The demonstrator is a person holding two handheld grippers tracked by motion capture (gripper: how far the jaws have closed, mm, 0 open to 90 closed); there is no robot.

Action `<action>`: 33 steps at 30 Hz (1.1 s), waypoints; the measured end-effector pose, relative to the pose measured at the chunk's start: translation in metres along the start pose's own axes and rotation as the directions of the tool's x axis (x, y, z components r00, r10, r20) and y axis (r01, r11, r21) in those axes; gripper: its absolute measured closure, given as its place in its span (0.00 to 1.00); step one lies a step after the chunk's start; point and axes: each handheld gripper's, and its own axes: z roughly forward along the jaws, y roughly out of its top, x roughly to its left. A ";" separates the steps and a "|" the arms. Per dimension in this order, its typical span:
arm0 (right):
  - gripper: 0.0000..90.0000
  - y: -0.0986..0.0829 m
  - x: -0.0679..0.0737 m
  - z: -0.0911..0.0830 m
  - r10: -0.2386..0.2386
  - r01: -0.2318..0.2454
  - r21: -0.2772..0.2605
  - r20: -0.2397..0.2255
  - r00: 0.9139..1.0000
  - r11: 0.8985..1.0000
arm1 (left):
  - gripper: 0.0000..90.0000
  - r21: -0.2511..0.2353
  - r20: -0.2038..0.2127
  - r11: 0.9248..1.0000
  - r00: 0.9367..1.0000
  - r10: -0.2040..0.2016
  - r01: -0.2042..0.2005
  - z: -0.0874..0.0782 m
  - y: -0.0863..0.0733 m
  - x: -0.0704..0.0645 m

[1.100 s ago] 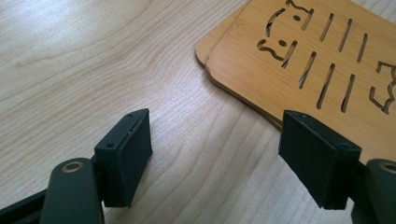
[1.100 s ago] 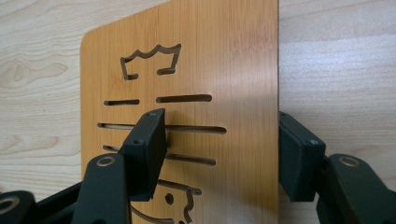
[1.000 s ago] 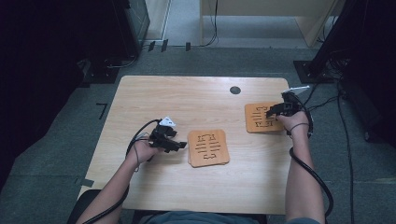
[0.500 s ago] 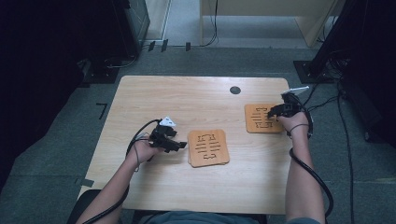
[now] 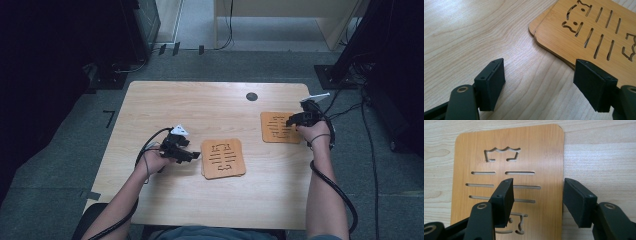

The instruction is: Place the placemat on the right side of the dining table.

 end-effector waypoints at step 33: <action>0.26 -0.016 0.035 -0.013 -0.103 0.103 -0.046 -0.015 0.995 0.994 | 0.24 -0.006 0.001 1.000 1.000 0.001 -0.001 0.001 0.000 0.000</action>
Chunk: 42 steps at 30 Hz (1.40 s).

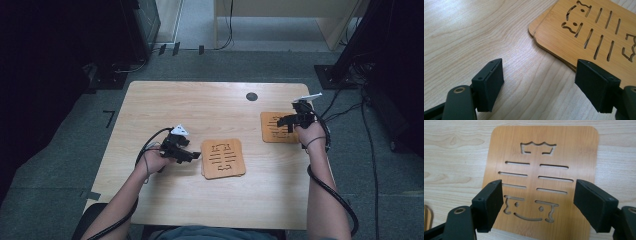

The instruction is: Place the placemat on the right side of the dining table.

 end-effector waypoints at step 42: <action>0.26 -0.032 0.041 -0.013 -0.127 0.127 -0.002 -0.036 0.991 0.992 | 0.23 -0.002 0.000 1.000 1.000 0.002 -0.002 0.001 0.000 0.000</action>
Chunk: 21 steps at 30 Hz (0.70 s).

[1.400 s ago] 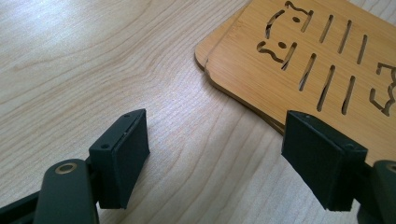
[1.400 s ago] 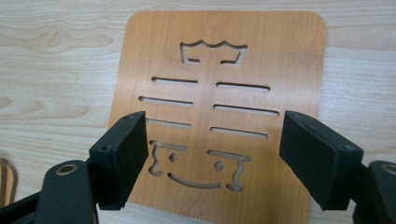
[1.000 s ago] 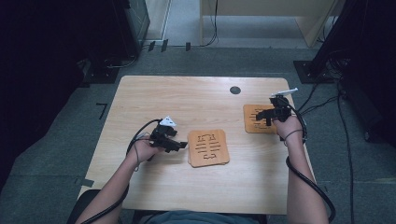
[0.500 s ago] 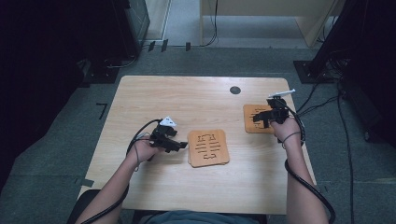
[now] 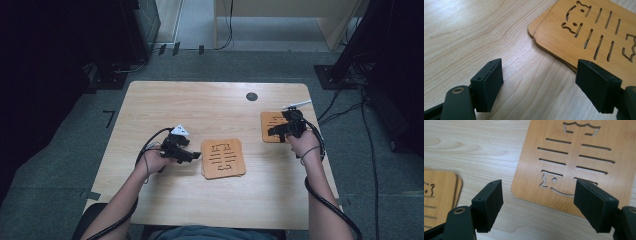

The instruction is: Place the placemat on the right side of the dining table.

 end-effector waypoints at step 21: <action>0.26 -0.010 0.029 0.003 -0.075 0.075 0.017 -0.035 0.997 0.997 | 0.23 0.002 -0.002 1.000 1.000 0.002 -0.002 0.000 0.000 -0.001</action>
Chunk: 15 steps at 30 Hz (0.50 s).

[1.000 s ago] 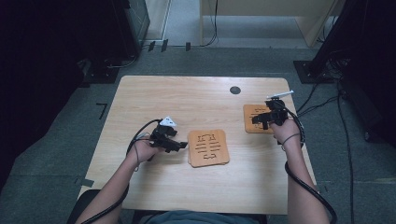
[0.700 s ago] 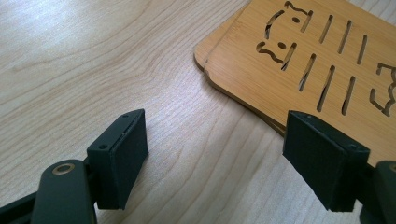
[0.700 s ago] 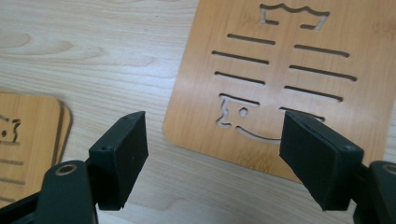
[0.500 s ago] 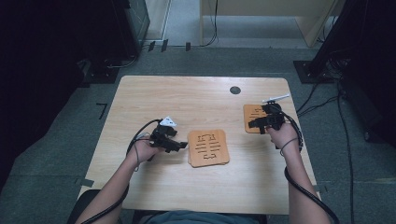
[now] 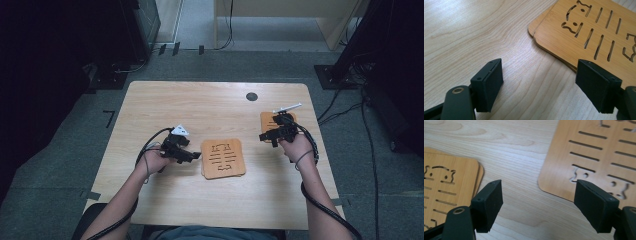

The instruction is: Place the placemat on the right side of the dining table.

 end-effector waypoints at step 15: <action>0.26 -0.001 0.023 0.017 -0.062 0.063 0.030 -0.018 0.998 0.998 | 0.23 0.004 0.000 1.000 1.000 0.005 -0.005 0.000 0.000 0.000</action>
